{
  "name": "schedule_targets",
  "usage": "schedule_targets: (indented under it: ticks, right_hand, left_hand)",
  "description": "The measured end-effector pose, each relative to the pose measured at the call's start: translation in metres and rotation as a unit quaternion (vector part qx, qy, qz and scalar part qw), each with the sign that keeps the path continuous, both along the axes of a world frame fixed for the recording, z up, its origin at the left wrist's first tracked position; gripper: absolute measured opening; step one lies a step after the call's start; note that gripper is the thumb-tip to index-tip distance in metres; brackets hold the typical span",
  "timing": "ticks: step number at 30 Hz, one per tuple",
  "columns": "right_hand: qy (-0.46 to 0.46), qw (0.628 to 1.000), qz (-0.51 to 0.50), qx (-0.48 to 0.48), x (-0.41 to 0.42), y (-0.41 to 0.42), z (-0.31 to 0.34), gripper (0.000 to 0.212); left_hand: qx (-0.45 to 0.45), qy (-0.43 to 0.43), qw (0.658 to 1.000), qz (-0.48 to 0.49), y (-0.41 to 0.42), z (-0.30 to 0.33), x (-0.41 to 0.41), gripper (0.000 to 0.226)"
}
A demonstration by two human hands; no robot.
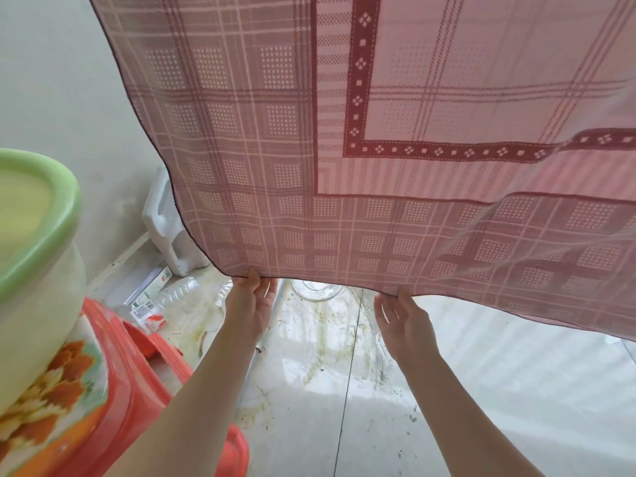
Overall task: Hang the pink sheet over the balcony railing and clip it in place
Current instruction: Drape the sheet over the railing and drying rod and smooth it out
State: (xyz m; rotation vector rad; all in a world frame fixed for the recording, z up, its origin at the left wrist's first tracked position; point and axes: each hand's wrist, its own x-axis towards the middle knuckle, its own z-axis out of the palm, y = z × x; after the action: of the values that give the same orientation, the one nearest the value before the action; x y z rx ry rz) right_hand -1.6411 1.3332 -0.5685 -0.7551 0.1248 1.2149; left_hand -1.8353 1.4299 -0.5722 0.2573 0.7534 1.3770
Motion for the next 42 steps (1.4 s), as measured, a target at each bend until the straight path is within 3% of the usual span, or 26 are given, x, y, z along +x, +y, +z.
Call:
schedule_targets:
  ticks: [5, 8, 12, 15, 18, 22, 25, 28, 32, 34, 36, 39, 42]
  right_hand:
    - [0.016, 0.999, -0.031, -0.028, -0.004, 0.001, 0.012, 0.004]
    - [0.008, 0.999, -0.021, -0.045, -0.024, 0.008, 0.027, 0.029]
    - [0.009, 0.999, 0.040, -0.032, -0.070, 0.014, 0.043, 0.055]
    - [0.003, 0.995, 0.103, -0.010, -0.093, 0.017, 0.045, 0.049]
    - [-0.012, 0.992, 0.121, -0.022, -0.095, 0.027, 0.048, 0.048]
    - [0.001, 0.993, 0.100, -0.056, -0.087, 0.040, 0.048, 0.042]
    - [0.013, 0.994, 0.094, -0.052, -0.082, 0.047, 0.047, 0.035]
    - [0.013, 0.993, 0.108, -0.041, -0.083, 0.052, 0.045, 0.024]
    - [0.012, 0.993, 0.117, -0.030, -0.086, 0.057, 0.040, 0.028]
    - [0.000, 0.992, 0.124, -0.024, -0.086, 0.059, 0.038, 0.018]
    - [-0.004, 0.991, 0.130, -0.025, -0.090, 0.061, 0.036, 0.005]
    - [-0.013, 0.990, 0.137, -0.031, -0.097, 0.065, 0.033, 0.008]
    - [-0.006, 0.991, 0.132, -0.028, -0.105, 0.070, 0.031, 0.005]
  left_hand:
    - [-0.003, 0.046, 0.996, -0.076, -0.019, 0.002, -0.009, 0.035]
    - [-0.040, 0.140, 0.983, -0.116, -0.031, 0.004, -0.022, 0.022]
    - [-0.019, 0.303, 0.953, 0.018, -0.031, 0.027, -0.032, 0.050]
    - [0.082, 0.356, 0.926, 0.099, -0.024, 0.062, -0.039, 0.050]
    - [0.171, 0.368, 0.908, 0.108, -0.004, 0.094, -0.039, 0.037]
    - [0.204, 0.322, 0.917, 0.118, 0.017, 0.106, -0.039, 0.011]
    - [0.209, 0.298, 0.928, 0.078, 0.026, 0.097, -0.043, 0.031]
    - [0.257, 0.330, 0.908, 0.018, 0.035, 0.096, -0.046, 0.045]
    - [0.231, 0.313, 0.921, 0.011, 0.043, 0.093, -0.052, 0.068]
    - [0.258, 0.325, 0.910, 0.002, 0.043, 0.093, -0.052, 0.067]
    - [0.245, 0.298, 0.923, -0.003, 0.041, 0.096, -0.050, 0.067]
    - [0.240, 0.305, 0.922, 0.010, 0.040, 0.094, -0.053, 0.057]
    - [0.238, 0.321, 0.917, -0.012, 0.047, 0.096, -0.060, 0.067]
